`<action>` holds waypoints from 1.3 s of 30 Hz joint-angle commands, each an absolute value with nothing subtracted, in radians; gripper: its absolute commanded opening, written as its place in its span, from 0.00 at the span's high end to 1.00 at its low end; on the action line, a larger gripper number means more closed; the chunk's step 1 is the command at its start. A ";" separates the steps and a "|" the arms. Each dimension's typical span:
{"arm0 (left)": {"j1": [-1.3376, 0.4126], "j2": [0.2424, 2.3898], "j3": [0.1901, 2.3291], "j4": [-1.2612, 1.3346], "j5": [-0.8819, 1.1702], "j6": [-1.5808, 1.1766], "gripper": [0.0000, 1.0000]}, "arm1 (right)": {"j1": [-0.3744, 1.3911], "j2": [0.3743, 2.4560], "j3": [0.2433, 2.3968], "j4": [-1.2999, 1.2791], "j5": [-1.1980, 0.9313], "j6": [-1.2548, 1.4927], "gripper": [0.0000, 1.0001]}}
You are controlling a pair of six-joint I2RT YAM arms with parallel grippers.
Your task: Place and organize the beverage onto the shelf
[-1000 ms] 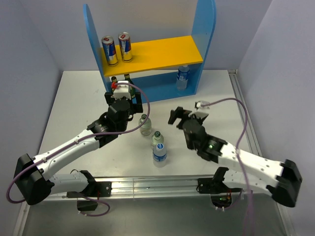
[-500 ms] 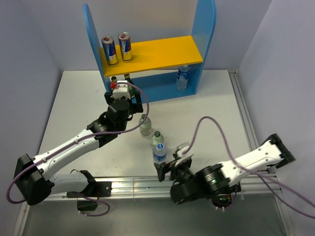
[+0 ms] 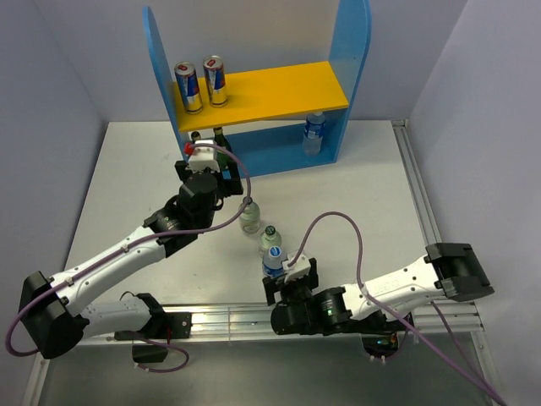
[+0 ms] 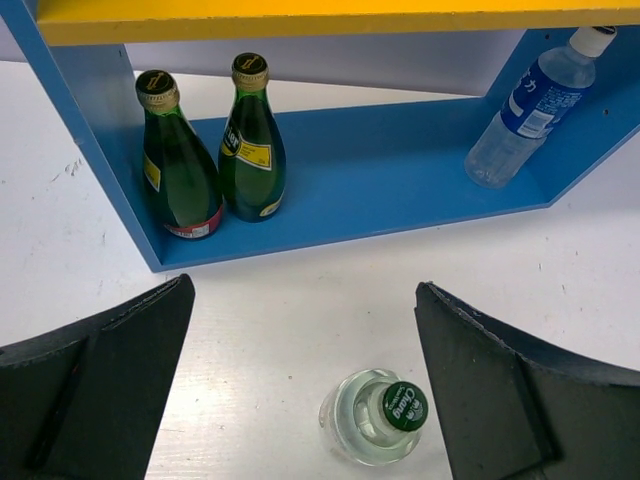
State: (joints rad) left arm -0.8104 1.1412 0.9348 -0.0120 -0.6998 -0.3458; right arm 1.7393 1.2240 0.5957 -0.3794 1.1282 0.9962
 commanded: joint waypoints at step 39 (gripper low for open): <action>-0.776 1.137 0.879 0.098 -0.647 -0.339 0.01 | 0.961 1.136 0.607 0.392 0.821 0.315 1.00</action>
